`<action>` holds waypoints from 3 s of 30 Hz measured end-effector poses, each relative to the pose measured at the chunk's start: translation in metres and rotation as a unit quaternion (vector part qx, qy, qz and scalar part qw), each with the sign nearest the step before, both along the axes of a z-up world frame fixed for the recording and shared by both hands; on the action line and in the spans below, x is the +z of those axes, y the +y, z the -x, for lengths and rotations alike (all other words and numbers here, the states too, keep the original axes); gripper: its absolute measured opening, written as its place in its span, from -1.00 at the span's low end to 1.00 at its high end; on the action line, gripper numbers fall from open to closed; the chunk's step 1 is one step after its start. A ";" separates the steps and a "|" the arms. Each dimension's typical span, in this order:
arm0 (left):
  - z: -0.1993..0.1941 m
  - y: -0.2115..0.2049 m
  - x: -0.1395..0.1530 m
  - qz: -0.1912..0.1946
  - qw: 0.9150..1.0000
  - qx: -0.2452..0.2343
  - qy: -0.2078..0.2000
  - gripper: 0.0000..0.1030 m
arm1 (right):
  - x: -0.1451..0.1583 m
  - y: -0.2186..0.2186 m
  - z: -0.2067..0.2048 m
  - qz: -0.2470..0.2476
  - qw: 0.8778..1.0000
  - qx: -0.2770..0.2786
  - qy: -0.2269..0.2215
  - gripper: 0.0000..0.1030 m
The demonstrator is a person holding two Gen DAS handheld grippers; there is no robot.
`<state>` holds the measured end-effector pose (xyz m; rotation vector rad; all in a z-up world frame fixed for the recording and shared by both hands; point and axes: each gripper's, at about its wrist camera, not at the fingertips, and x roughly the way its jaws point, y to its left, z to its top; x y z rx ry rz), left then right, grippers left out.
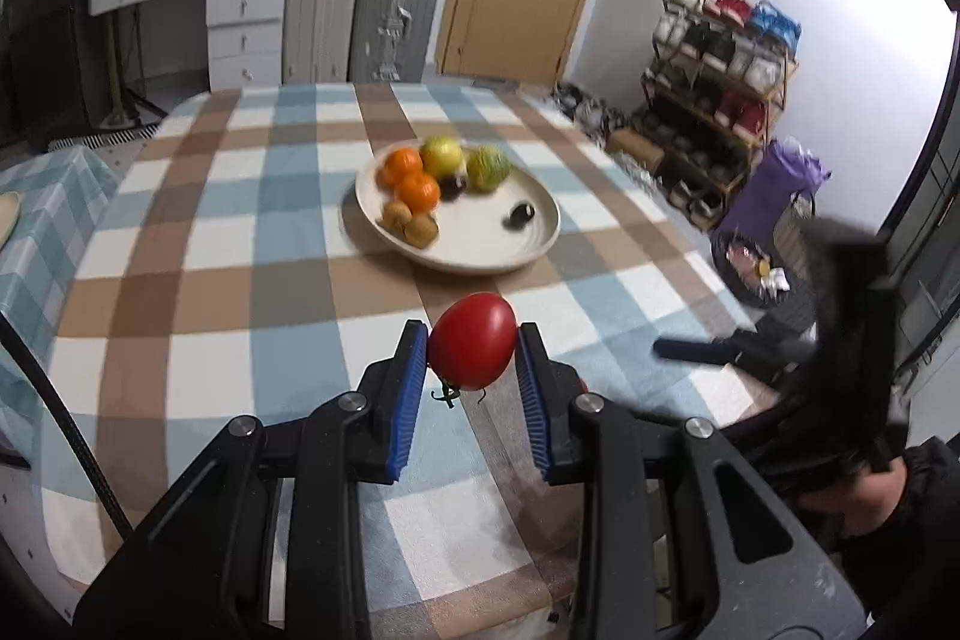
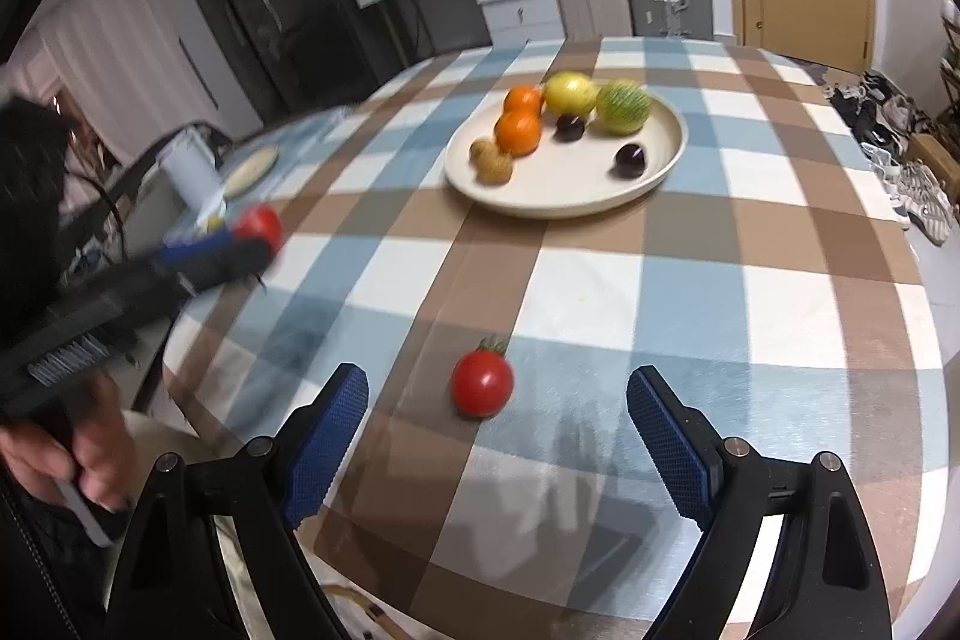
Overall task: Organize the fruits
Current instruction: 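Grasp a red tomato with the left gripper while the right gripper grasps the other, then carry both red tomatoes over the white plate and open both grippers, then withdraw both grippers from the plate back over the table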
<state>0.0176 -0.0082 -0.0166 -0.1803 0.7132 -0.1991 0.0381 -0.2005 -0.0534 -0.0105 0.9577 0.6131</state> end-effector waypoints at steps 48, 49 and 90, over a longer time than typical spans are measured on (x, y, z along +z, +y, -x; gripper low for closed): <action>-0.163 -0.043 -0.003 0.002 0.998 -0.028 0.048 -0.47 | 0.053 -0.048 -0.067 -0.135 0.988 -0.076 -0.020 -0.43; -0.172 -0.045 -0.009 -0.003 0.998 -0.031 0.053 -0.47 | 0.053 -0.056 -0.079 -0.156 0.984 -0.085 -0.010 -0.43; -0.252 -0.044 -0.078 -0.023 0.993 -0.033 0.110 -0.32 | -0.027 -0.004 -0.220 -0.166 0.978 -0.092 0.085 0.03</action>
